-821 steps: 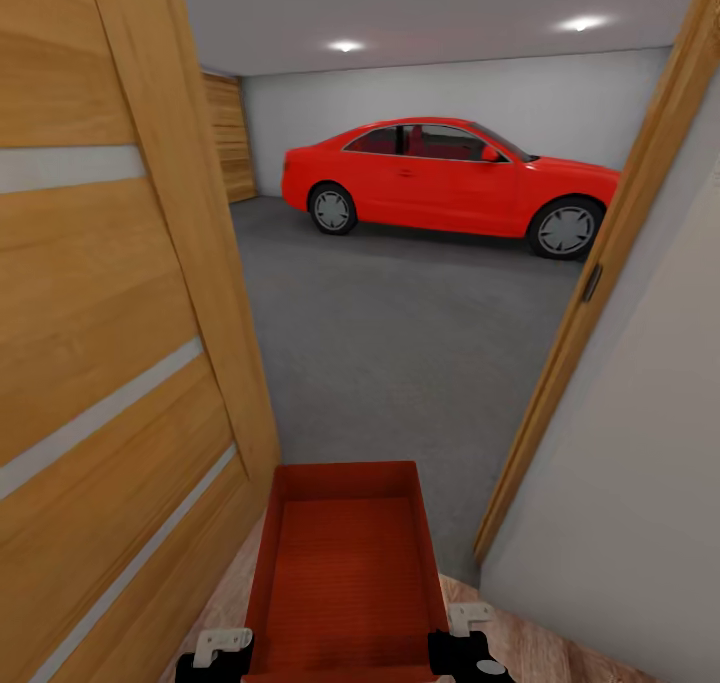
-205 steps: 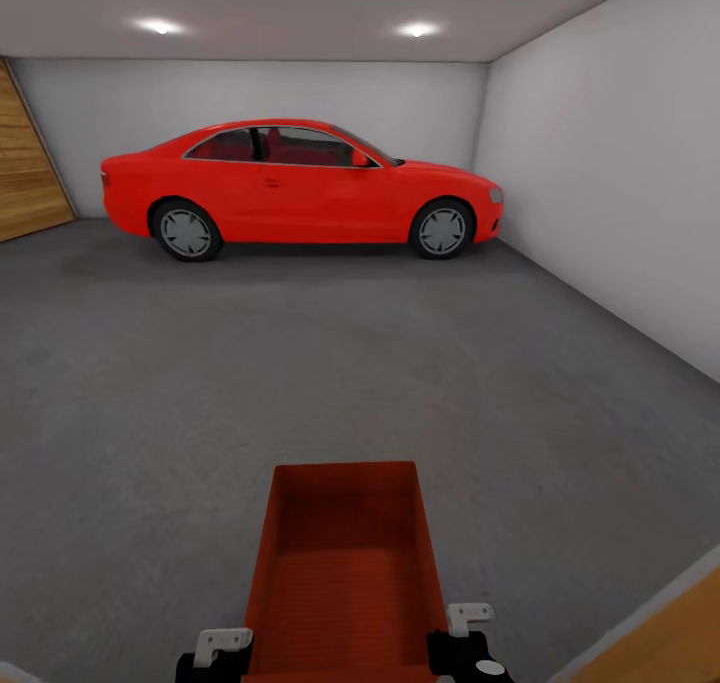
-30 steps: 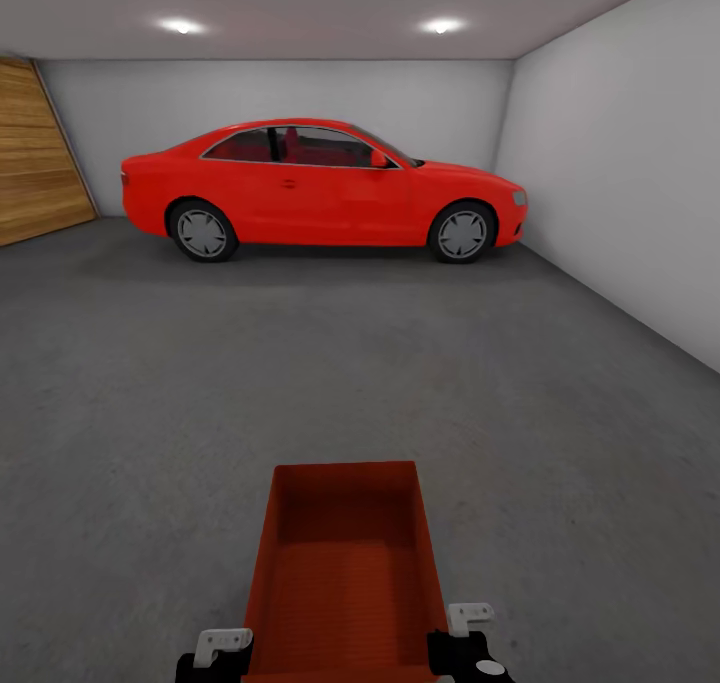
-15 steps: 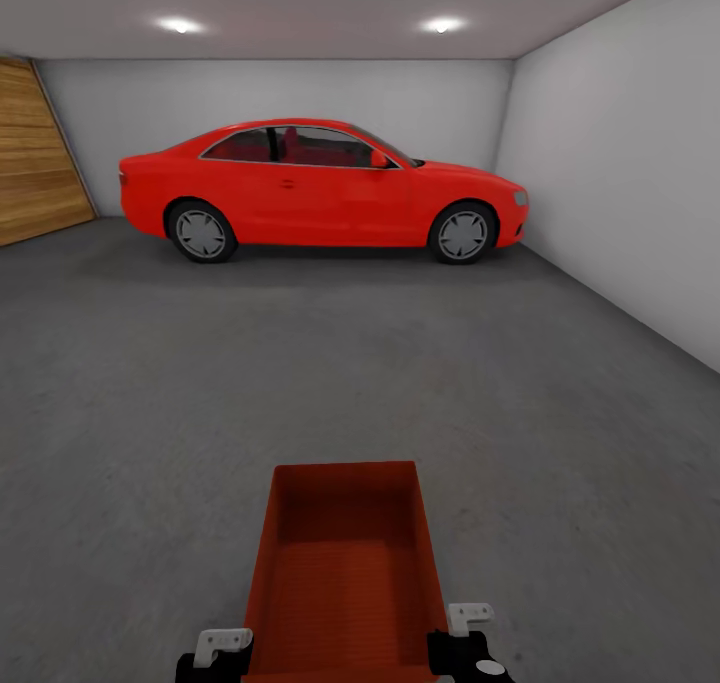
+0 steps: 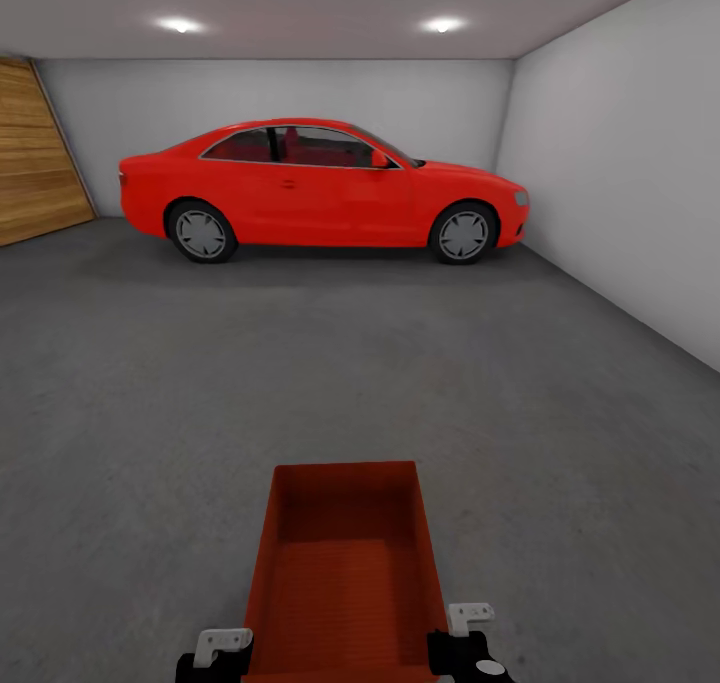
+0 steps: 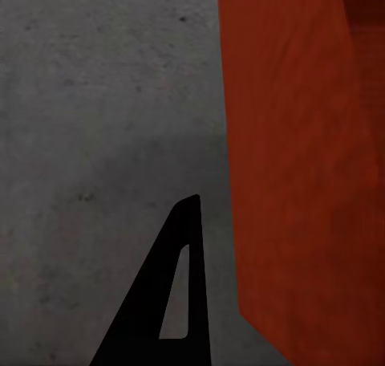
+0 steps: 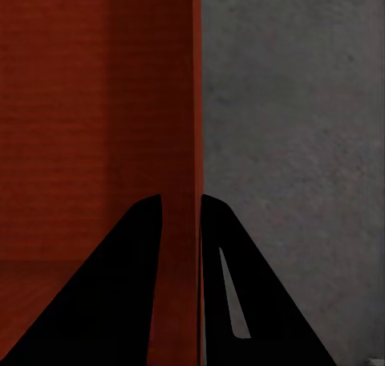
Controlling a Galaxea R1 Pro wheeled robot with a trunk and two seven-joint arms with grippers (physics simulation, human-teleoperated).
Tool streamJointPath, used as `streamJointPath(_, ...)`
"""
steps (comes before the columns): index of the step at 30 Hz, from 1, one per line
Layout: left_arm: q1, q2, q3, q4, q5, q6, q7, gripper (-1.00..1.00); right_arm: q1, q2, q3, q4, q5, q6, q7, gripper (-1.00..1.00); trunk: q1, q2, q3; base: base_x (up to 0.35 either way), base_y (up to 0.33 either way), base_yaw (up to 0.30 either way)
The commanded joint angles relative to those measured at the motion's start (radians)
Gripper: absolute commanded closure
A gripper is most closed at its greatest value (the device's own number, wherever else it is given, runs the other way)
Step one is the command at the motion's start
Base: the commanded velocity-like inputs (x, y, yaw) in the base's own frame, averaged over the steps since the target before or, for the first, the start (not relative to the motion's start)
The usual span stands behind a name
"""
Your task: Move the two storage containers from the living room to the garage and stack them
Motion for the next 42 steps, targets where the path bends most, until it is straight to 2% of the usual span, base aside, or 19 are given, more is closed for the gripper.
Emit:
streamJointPath(1,-0.001,0.0,0.009,0.001,0.004,-0.003,0.001,1.0,-0.001,0.0,-0.003,0.0,0.002,-0.003,-0.006,1.0,0.0,0.0,-0.001,0.0,0.026,0.0)
streamJointPath(35,-0.001,0.0,0.009,0.001,0.004,-0.003,0.001,1.0,-0.001,0.0,-0.003,0.0,0.002,-0.003,-0.006,1.0,0.0,0.0,-0.001,0.046,0.002,0.0)
streamJointPath(42,-0.001,0.0,0.009,0.001,0.004,-0.003,0.001,1.0,-0.001,0.0,-0.003,0.0,0.002,-0.003,-0.006,1.0,0.0,0.0,-0.001,0.248,0.0,0.0)
